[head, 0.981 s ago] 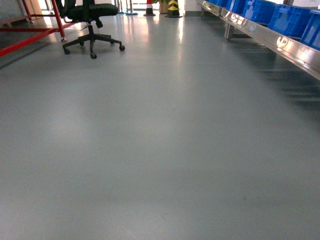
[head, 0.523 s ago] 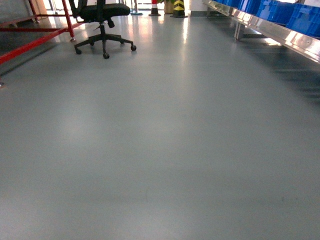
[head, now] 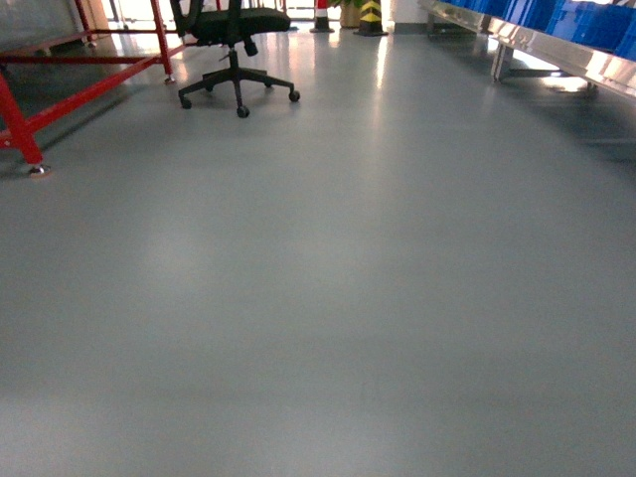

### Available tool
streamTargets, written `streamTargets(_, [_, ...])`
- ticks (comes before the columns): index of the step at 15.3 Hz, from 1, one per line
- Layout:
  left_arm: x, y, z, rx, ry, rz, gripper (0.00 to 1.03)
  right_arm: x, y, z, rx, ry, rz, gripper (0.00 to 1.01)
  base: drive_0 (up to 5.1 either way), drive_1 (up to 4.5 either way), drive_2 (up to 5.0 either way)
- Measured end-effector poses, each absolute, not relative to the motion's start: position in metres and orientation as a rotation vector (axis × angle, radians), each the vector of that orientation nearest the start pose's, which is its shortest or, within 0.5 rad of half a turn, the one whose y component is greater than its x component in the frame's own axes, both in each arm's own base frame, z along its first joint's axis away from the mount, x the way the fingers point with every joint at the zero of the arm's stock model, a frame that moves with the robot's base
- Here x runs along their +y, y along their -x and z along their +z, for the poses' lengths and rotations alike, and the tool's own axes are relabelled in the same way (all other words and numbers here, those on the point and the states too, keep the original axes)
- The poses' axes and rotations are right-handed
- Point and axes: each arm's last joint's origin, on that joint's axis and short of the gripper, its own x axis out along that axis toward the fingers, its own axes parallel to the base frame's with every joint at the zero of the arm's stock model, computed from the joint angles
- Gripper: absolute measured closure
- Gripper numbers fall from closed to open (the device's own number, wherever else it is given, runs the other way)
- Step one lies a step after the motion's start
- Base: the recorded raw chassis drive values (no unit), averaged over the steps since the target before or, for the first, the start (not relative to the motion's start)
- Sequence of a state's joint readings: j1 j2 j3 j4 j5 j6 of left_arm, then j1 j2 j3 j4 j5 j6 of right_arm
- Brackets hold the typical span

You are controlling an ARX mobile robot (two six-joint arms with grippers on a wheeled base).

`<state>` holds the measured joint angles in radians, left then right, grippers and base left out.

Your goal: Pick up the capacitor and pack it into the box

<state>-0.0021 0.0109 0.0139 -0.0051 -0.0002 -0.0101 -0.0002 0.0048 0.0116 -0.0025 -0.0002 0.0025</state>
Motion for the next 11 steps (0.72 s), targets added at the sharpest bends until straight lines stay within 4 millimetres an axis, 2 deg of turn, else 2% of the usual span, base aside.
streamTargets(11, [-0.0002,-0.0975,0.1669,0.002,0.010,-0.002,0.59,0.0000,-0.0973,0.1666,-0.001,-0.002,0.000,0.03,-4.9,2.46,2.5])
